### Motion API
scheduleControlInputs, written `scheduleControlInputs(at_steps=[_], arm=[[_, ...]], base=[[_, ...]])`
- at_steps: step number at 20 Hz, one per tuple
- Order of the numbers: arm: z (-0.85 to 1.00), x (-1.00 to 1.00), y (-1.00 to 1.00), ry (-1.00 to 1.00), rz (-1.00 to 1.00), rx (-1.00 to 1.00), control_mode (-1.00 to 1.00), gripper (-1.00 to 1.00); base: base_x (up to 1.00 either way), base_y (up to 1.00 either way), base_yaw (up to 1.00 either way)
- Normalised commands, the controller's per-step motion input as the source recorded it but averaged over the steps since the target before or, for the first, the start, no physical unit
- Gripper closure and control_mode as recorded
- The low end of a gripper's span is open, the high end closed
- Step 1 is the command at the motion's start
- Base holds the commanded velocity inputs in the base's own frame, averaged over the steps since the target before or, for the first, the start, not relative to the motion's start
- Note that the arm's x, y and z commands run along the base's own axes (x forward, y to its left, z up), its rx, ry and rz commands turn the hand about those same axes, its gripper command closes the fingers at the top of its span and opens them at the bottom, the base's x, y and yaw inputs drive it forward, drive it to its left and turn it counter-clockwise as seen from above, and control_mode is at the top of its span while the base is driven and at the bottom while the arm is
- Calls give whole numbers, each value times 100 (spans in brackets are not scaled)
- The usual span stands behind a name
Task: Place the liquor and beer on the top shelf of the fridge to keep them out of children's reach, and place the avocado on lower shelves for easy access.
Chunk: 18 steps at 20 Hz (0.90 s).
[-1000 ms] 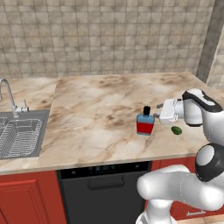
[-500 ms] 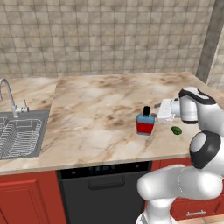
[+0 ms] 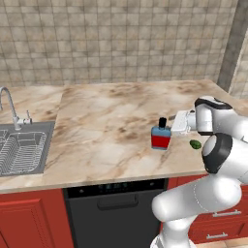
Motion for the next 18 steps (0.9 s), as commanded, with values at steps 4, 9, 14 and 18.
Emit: scheduleControlInputs(at_steps=[4,9,14,18], arm=[[-13,18,0,0,0,0,-100,-100],[-16,20,0,0,0,0,-100,-100],[-18,24,-1,0,0,0,-100,-100],[-19,22,-4,0,0,0,-100,-100]], base=[[0,0,0],[0,0,0],[0,0,0],[0,0,0]])
